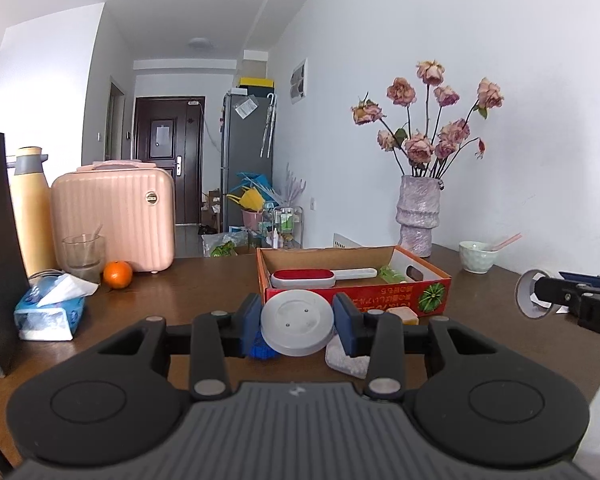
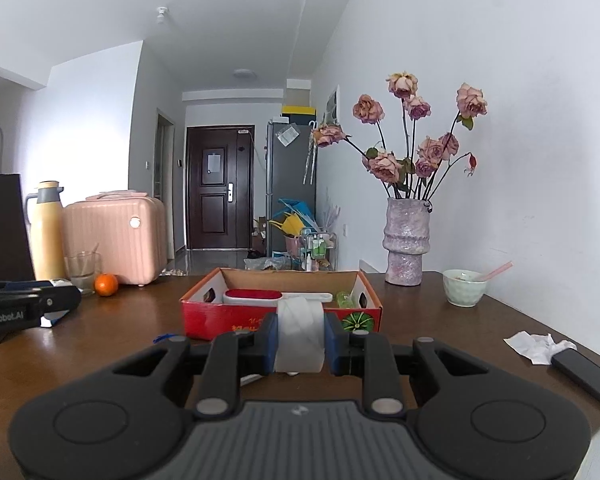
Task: Organize rigid objects
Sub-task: 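Carry the flat white cap and tape roll with both tools over the box, then open both tools to drop the white cap and tape roll into the box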
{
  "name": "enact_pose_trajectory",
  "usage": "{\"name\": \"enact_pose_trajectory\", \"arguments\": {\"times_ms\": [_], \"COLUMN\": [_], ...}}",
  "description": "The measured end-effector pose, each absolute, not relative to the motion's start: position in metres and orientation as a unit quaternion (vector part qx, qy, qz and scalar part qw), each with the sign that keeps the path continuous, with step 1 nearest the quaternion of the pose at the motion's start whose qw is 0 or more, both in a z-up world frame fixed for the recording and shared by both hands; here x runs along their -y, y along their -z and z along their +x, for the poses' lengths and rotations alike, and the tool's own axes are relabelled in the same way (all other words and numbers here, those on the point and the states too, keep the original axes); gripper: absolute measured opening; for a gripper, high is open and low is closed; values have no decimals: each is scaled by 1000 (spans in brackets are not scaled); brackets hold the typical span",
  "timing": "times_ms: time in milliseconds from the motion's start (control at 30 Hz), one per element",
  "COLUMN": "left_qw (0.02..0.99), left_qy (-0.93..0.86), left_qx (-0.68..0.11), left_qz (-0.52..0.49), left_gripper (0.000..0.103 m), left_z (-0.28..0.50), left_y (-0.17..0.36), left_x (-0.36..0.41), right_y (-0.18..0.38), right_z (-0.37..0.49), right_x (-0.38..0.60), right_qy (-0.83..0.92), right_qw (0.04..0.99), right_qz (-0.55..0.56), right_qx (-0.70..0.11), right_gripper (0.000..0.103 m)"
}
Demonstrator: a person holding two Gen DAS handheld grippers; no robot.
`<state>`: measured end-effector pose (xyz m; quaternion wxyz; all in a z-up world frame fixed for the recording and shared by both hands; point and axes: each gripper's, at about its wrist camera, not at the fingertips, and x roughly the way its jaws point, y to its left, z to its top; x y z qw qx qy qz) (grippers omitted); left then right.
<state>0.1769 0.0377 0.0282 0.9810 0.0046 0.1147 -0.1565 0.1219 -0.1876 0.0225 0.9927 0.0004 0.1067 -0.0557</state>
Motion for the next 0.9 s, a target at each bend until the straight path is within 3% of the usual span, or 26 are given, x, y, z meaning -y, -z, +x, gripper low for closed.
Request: {"name": "enact_pose_trajectory", "arguments": {"times_ms": [600, 900], "left_qw": [966, 917], "left_qy": [191, 243], "left_qx": [-174, -317], "left_qz": [-5, -4], "left_gripper": [40, 40], "left_z": [414, 545], "left_y": [-52, -18], "left_x": [25, 60], "right_y": [-37, -12], "right_z": [352, 491], "right_x": [266, 297], "right_qy": [-6, -29], "right_qw": [983, 965], "right_qz": [14, 11], "right_qx": [-181, -261], "right_gripper": [23, 23]}}
